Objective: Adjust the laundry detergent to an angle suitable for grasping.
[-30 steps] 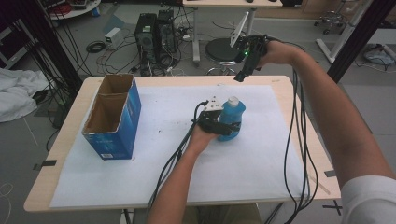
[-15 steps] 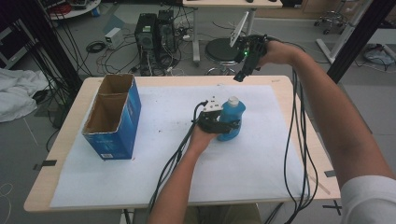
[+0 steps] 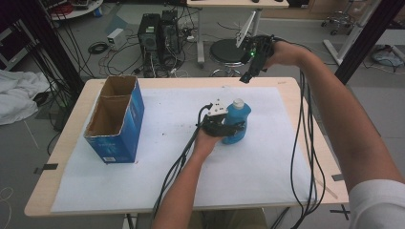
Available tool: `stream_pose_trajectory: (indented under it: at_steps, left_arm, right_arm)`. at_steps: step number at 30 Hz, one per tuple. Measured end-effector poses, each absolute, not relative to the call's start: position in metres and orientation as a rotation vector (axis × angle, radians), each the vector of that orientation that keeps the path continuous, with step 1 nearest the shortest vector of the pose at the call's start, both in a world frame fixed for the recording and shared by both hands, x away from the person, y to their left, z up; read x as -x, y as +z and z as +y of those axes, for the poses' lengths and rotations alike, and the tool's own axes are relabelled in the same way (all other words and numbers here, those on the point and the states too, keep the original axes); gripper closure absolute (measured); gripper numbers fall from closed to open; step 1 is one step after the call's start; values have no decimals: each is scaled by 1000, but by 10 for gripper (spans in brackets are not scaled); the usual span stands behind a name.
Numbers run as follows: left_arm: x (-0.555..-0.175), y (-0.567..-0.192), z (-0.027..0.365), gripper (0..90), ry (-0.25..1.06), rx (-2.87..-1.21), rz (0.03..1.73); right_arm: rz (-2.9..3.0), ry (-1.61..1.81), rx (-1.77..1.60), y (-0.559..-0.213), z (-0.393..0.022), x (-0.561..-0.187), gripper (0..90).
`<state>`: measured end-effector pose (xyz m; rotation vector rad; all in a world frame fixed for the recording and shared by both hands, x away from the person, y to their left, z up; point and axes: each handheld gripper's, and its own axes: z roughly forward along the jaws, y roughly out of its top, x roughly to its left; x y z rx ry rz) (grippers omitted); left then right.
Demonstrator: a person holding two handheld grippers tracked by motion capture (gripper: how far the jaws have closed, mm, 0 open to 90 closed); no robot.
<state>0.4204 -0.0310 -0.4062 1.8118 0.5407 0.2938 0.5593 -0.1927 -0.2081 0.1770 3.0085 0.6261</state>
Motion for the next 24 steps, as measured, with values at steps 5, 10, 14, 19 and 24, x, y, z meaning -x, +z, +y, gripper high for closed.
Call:
stream_pose_trajectory:
  at_steps: [5,10,14,19,24]
  left_arm:
    - [-416,-400,-28,451,274,-1805,500]
    - [-409,-384,-13,452,278,-1793,443]
    - [-399,-369,6,452,278,-1781,382]
    - [-388,-357,27,452,282,-1811,317]
    - [-382,-353,40,451,245,-1821,248]
  right_arm:
    - [3006,621,-180,-207,-194,-559,24]
    - [3002,610,-178,-204,-194,-554,24]
    - [2995,605,-172,-201,-193,-550,24]
    - [2991,596,-166,-197,-189,-544,24]
    - [2991,585,-161,-196,-187,-541,24]
